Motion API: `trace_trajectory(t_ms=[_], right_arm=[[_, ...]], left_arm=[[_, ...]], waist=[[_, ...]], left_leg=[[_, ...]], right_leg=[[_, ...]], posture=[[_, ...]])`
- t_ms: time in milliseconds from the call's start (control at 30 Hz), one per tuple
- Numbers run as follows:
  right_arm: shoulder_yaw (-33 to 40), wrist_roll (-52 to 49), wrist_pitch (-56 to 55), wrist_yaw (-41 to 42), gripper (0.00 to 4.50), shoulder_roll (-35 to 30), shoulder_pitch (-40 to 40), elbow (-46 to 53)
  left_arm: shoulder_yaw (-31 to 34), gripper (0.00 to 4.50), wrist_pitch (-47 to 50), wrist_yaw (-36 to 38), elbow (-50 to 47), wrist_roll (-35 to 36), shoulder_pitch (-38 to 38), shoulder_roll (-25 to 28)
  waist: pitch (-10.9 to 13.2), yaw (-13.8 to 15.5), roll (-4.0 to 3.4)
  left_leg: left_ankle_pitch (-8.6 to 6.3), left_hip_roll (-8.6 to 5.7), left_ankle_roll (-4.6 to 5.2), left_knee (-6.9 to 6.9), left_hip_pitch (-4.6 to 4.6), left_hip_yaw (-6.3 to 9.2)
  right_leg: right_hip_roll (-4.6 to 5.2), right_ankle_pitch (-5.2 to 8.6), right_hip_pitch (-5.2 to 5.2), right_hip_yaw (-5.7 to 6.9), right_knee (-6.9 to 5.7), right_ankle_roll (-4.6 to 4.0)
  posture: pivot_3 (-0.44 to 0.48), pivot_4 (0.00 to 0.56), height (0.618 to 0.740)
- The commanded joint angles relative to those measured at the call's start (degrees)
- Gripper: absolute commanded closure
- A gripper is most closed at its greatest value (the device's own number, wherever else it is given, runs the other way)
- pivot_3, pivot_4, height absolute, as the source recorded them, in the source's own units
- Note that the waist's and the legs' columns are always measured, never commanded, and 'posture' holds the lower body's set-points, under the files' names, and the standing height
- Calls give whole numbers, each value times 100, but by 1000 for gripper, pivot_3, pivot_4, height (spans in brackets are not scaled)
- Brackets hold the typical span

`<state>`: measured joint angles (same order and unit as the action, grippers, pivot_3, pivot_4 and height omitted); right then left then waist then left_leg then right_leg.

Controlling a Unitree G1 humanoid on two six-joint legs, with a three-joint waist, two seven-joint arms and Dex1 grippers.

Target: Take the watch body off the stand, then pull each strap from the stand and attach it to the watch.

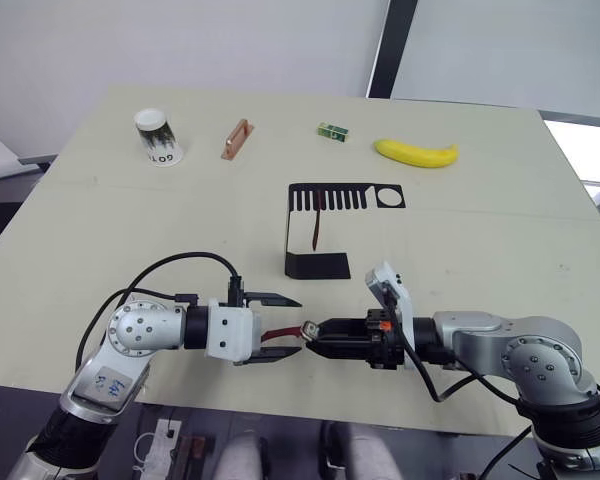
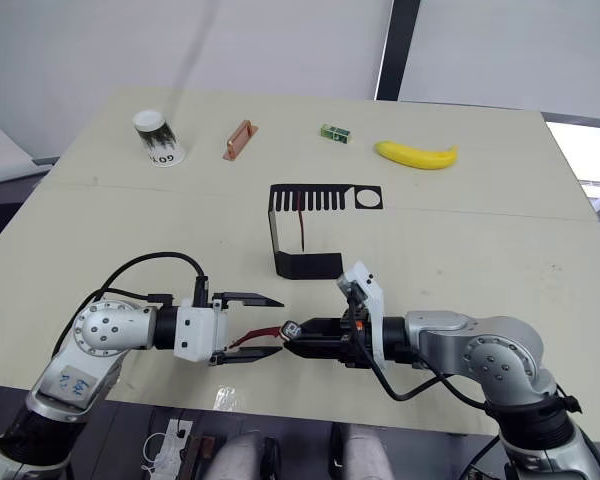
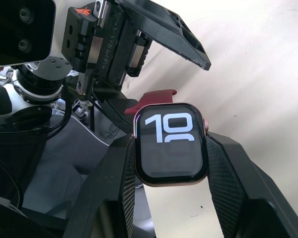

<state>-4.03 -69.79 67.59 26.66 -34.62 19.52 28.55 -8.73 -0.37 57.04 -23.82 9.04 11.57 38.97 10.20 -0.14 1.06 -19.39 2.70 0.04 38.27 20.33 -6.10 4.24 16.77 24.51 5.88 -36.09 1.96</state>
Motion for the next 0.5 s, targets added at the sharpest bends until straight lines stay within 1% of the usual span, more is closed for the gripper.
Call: trace_trajectory(t_ms=[33,133,200,267,300,333,367,400,500], right_arm=[[155,-159,8,-79,2967,35,-30,69],[152,-151,7,-80,2967,35,-38,74],[149,-152,4,-81,2967,40,-45,80],[147,-157,2,-87,2967,45,-53,90],[146,-162,2,-91,2967,49,-54,92],[147,-166,2,-96,2967,53,-57,95],[149,-173,5,-104,2967,57,-61,97],[150,-176,10,-108,2967,63,-64,98],[160,-187,27,-122,2967,79,-72,102]], left_arm=[[1,1268,-20,-64,-68,28,55,-25],[-24,1268,-4,-77,-66,34,84,-44],[-50,1811,5,-86,-59,20,98,-62],[-73,2520,2,-109,-43,-8,124,-86],[-81,3206,16,-118,-34,-18,136,-94],[-88,3482,18,-124,-28,-36,145,-94],[-92,4072,28,-124,-28,-40,148,-92],[-97,4473,46,-117,-27,-43,147,-86],[-117,4500,97,-140,-48,-53,155,-101]], waist=[[0,1,0],[0,0,0],[0,-2,0],[0,2,0],[0,2,0],[0,2,0],[0,1,0],[0,0,0],[0,0,0]], left_leg=[[0,0,0,0,0,0],[0,0,0,0,0,0],[0,0,0,0,0,0],[0,0,0,0,0,0],[0,0,0,0,0,0],[0,0,0,0,0,0],[0,0,0,0,0,0],[0,0,0,0,0,0],[0,0,0,0,0,0]], right_leg=[[0,0,0,0,0,0],[0,0,0,0,0,0],[0,0,0,0,0,0],[0,0,0,0,0,0],[0,0,0,0,0,0],[0,0,0,0,0,0],[0,0,0,0,1,0],[0,0,0,0,0,0],[0,0,0,0,1,0]], posture=[[0,150,740],[0,150,740],[0,150,740],[0,150,740],[0,150,740],[0,150,740],[0,150,740],[0,150,740],[0,150,740]])
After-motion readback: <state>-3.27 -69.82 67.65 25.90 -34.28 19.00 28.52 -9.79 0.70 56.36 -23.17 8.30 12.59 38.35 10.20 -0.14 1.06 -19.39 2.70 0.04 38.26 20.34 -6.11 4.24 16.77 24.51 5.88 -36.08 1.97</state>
